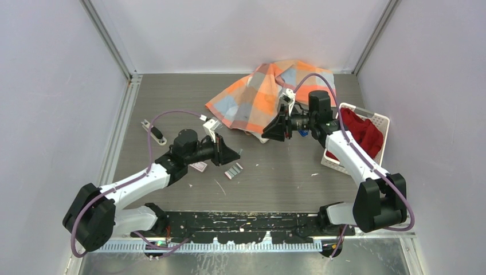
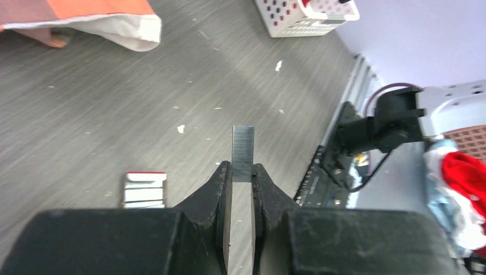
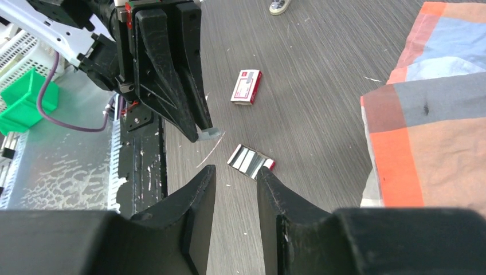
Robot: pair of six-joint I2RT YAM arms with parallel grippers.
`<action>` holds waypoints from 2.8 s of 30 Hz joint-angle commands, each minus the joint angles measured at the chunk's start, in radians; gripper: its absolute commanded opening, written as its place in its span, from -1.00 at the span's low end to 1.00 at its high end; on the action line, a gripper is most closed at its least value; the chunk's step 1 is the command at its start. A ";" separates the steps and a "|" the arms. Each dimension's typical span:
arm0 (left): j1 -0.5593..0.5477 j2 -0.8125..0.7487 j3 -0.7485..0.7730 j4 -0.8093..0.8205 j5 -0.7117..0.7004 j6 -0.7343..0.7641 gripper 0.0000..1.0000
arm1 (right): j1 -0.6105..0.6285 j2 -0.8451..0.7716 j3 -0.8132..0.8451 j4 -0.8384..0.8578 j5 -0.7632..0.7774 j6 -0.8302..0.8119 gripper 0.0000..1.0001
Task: Unload the staples from the stapler
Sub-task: Pick up the staple from the center of the board.
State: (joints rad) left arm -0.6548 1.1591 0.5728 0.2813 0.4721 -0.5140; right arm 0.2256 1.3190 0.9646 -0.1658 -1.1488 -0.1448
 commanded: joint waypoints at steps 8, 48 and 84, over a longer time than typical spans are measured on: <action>0.033 0.030 -0.077 0.428 0.157 -0.247 -1.00 | 0.060 -0.001 -0.035 0.154 -0.055 0.107 -0.21; 0.026 0.061 -0.104 0.746 0.100 -0.417 -1.00 | 0.148 -0.021 -0.246 0.931 -0.030 0.829 0.06; -0.017 0.073 -0.097 0.776 0.068 -0.426 -0.96 | 0.183 -0.006 -0.242 0.929 -0.009 0.838 -0.68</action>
State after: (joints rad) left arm -0.6685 1.2430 0.4583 0.9791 0.5507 -0.9405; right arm 0.4038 1.3346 0.7082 0.7254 -1.1534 0.6998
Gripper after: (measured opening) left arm 0.141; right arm 0.225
